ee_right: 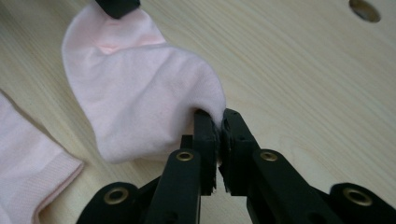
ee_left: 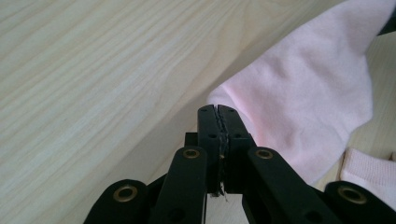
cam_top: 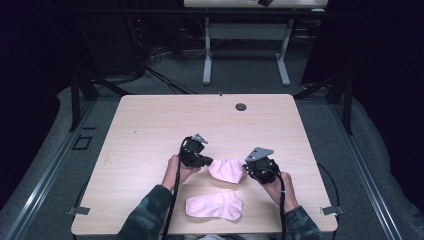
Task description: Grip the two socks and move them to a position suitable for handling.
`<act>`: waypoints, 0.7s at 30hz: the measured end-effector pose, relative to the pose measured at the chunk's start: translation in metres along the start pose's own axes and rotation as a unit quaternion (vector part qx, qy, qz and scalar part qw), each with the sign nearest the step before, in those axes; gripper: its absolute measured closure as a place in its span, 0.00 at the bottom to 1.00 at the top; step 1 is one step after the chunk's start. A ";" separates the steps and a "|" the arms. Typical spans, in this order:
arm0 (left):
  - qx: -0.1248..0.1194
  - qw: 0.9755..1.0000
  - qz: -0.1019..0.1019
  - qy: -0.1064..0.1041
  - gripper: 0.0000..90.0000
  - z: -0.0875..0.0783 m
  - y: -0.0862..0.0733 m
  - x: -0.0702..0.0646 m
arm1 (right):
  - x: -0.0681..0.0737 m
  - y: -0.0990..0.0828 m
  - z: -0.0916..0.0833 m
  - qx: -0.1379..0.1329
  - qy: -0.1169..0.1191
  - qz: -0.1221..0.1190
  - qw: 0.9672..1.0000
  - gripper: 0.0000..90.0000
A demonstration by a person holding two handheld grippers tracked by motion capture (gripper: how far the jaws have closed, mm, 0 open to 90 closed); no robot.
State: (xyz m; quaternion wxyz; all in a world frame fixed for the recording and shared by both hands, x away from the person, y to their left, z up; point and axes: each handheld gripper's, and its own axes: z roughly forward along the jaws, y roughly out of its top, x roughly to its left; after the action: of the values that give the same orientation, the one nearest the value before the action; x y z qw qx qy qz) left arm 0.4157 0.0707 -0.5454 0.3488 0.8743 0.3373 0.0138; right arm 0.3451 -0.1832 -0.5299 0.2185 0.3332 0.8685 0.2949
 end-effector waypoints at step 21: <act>-0.020 0.998 -0.028 0.052 0.70 -0.028 -0.035 0.001 | 0.020 -0.015 0.017 0.016 0.063 -0.052 0.997 0.59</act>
State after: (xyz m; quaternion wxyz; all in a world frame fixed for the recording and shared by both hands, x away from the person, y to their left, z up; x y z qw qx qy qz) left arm 0.3890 0.1072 -0.5463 0.3487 0.8552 0.3793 0.0558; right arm 0.3342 -0.1720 -0.5564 0.1732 0.2717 0.9014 0.2892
